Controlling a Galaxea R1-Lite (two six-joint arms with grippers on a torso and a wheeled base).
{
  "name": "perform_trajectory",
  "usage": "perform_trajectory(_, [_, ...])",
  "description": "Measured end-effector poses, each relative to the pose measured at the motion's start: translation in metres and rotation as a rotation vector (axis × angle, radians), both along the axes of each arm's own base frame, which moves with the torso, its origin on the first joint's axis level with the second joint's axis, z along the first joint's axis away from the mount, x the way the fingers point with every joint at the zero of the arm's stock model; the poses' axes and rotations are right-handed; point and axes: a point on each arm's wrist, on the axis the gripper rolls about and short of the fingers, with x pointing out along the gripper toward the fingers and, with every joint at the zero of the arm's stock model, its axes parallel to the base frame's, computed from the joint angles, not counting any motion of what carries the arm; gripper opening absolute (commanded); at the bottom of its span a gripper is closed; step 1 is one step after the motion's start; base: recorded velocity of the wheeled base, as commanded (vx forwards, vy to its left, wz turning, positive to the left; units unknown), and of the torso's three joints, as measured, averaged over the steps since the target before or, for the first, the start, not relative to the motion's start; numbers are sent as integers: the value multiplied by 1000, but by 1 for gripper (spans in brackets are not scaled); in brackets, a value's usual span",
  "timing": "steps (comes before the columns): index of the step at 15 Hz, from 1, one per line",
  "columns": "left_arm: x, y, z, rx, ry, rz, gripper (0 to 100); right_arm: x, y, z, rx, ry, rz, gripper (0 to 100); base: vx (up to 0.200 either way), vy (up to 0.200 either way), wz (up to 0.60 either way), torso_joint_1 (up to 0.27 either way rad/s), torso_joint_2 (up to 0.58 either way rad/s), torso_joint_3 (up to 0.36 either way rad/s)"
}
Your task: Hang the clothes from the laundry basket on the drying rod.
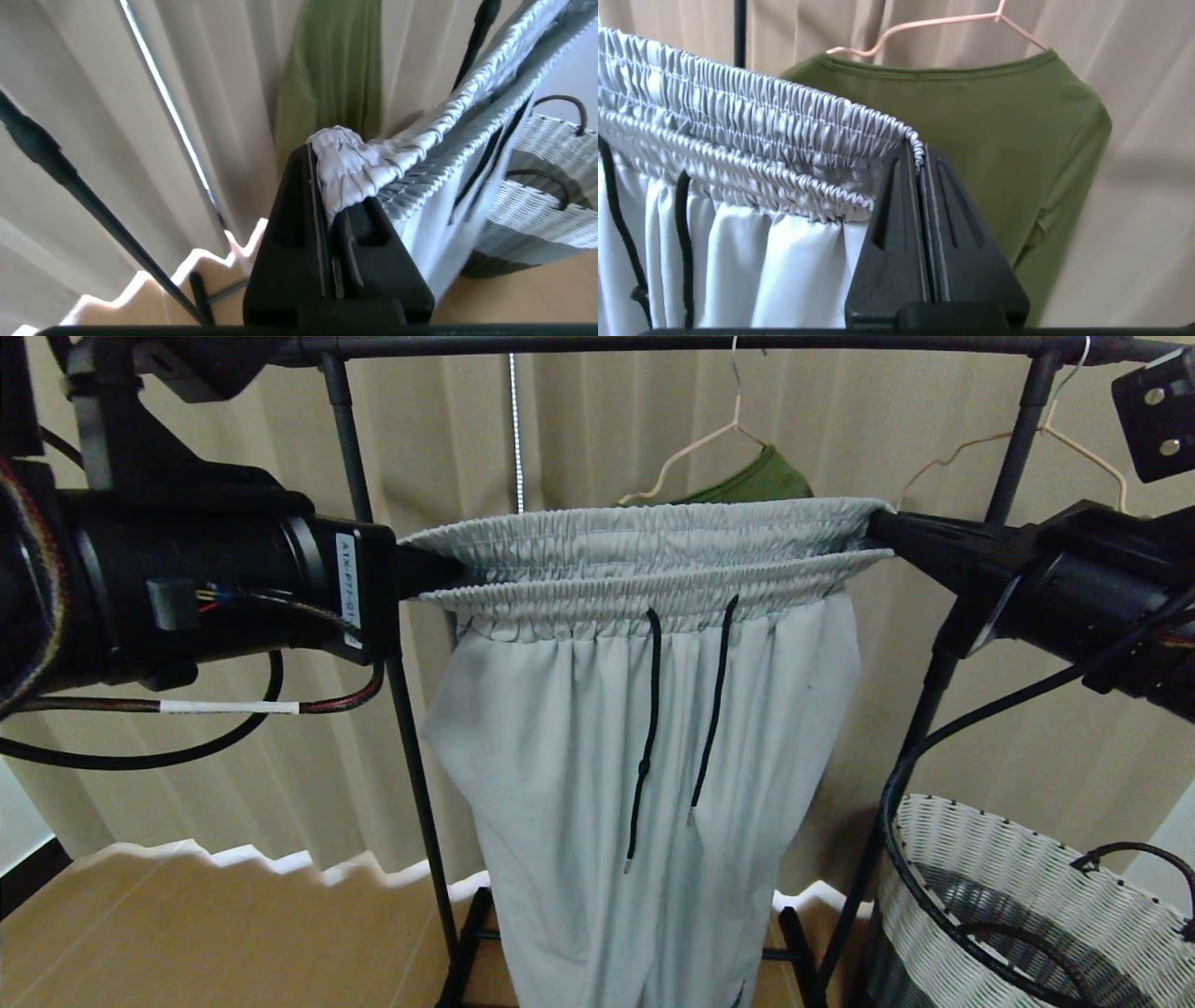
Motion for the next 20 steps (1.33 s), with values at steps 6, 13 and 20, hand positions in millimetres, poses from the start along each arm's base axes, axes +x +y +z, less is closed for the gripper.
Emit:
perform_trajectory(6, [20, -17, -1, -32, -34, -7, 0, 0, -12, -3, -7, 17, -44, 0, 0, 0, 0, 0, 0, 0])
perform_trajectory(13, [53, -40, 4, -45, -49, 1, 0, -47, -24, -2, -34, 74, 31, 0, 0, 0, 0, 0, 0, 0])
perform_trajectory(20, [63, -50, 1, -43, -49, -5, 0, -88, -23, -15, -42, 71, 266, 0, 0, 0, 0, 0, 0, 0])
